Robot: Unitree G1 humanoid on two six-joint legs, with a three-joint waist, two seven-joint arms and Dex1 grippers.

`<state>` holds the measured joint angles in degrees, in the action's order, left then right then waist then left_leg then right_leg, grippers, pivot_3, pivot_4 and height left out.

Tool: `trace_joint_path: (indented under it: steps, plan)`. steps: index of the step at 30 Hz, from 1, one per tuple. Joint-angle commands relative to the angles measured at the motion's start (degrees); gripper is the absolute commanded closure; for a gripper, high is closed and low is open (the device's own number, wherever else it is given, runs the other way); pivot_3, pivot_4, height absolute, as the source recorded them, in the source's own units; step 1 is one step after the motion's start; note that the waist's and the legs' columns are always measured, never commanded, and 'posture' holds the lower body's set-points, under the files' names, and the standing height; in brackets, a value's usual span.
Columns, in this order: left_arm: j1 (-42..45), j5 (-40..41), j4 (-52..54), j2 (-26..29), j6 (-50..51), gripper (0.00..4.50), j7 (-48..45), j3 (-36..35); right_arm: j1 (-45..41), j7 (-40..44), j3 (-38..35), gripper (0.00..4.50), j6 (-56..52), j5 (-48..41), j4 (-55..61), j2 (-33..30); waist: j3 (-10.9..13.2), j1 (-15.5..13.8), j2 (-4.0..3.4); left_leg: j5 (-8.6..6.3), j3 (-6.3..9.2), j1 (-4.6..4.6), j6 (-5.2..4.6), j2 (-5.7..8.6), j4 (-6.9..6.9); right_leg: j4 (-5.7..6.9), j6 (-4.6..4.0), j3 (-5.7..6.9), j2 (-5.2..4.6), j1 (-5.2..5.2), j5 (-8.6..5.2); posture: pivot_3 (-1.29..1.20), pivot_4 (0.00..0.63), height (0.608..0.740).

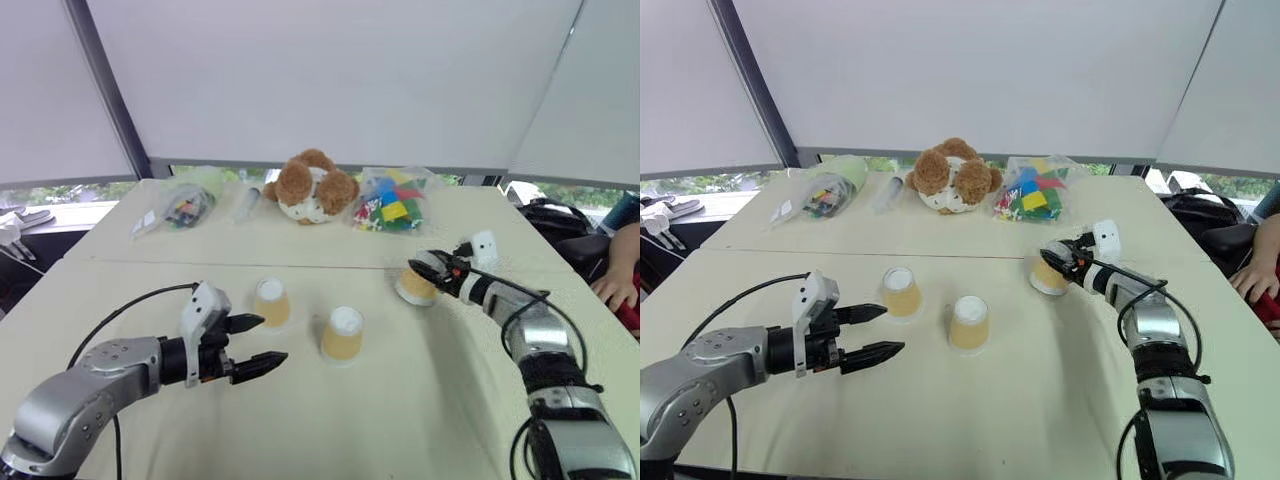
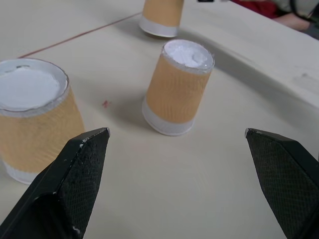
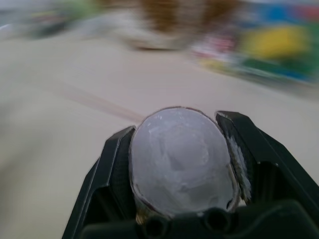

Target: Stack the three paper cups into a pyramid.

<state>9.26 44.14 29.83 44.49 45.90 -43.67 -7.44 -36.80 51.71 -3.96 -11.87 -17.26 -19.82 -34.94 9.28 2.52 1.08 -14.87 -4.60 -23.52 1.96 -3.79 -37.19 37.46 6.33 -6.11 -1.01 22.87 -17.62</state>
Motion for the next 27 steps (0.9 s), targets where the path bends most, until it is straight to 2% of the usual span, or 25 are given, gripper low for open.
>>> trace_joint_path:
  steps: [1, 9, 27]
  plan:
    - [1.19, -0.43, -0.12, 0.93, -1.01, 0.00, -1.58, -0.18, 1.07, 9.75, 2.31, 2.39, -1.90, -3.05, 11.29, -4.07, 0.00, 0.13, 0.00, 0.00, 0.01, 0.03, 0.00, -0.02, -0.01, 0.01, 0.00, 0.00, 0.02, -0.02, 0.00, 0.00, 0.150, 0.740]
    - [2.91, -1.19, -1.52, 1.12, -0.58, 0.00, -2.74, 0.48, 4.17, 17.73, 5.89, 2.39, 0.13, -2.53, 13.84, -5.25, -0.01, -0.22, 0.04, 0.00, -0.01, 0.12, -0.01, 0.01, -0.10, 0.00, -0.05, 0.09, 0.04, -0.21, 0.00, 0.00, 0.150, 0.740]
    - [2.94, -0.51, -1.25, 2.78, 1.18, 0.00, -3.16, -1.21, 7.00, 16.99, 7.32, 2.39, 4.27, -0.96, 11.39, -1.19, -0.01, -0.08, 0.04, 0.00, 0.00, 0.11, 0.00, 0.00, -0.11, 0.00, -0.05, 0.08, 0.06, -0.20, 0.00, 0.00, 0.150, 0.740]
